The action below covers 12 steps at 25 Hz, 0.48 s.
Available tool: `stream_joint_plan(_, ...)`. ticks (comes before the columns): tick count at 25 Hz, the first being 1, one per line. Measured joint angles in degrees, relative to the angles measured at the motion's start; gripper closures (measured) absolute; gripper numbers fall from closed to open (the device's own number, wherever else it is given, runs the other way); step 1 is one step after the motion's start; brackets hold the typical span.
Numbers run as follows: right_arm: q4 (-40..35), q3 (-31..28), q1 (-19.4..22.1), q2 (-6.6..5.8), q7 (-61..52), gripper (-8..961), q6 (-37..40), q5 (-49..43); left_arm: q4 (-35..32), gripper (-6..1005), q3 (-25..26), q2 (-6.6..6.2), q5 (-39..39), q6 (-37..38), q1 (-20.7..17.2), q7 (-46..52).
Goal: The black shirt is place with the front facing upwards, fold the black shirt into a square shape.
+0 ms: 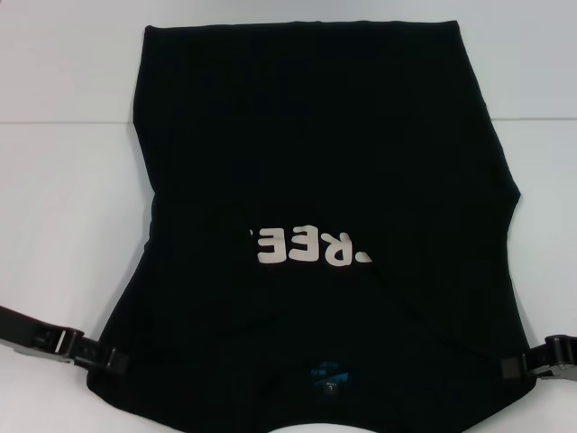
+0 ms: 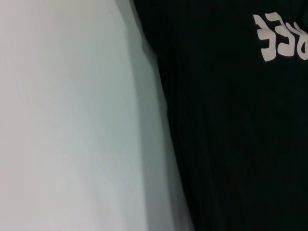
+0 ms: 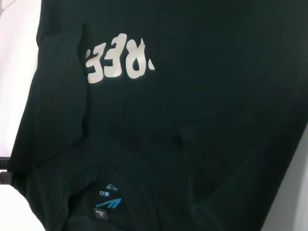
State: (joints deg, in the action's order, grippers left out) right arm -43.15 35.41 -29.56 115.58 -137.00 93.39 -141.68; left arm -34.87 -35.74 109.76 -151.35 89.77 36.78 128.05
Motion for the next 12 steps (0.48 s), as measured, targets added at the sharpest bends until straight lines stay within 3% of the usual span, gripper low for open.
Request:
stream_joint_plan(6,0.05,-0.31,0.03,0.0,0.11,899,0.0,0.0,0.12,301,-0.87,0.45,0.07,-2.27,0.14,0.39)
stream_joint_plan(12,0.09,-0.6,0.06,0.0,0.14,899,0.0,0.0,0.11,453,-2.72,0.58,0.09,-3.47,0.15,0.64)
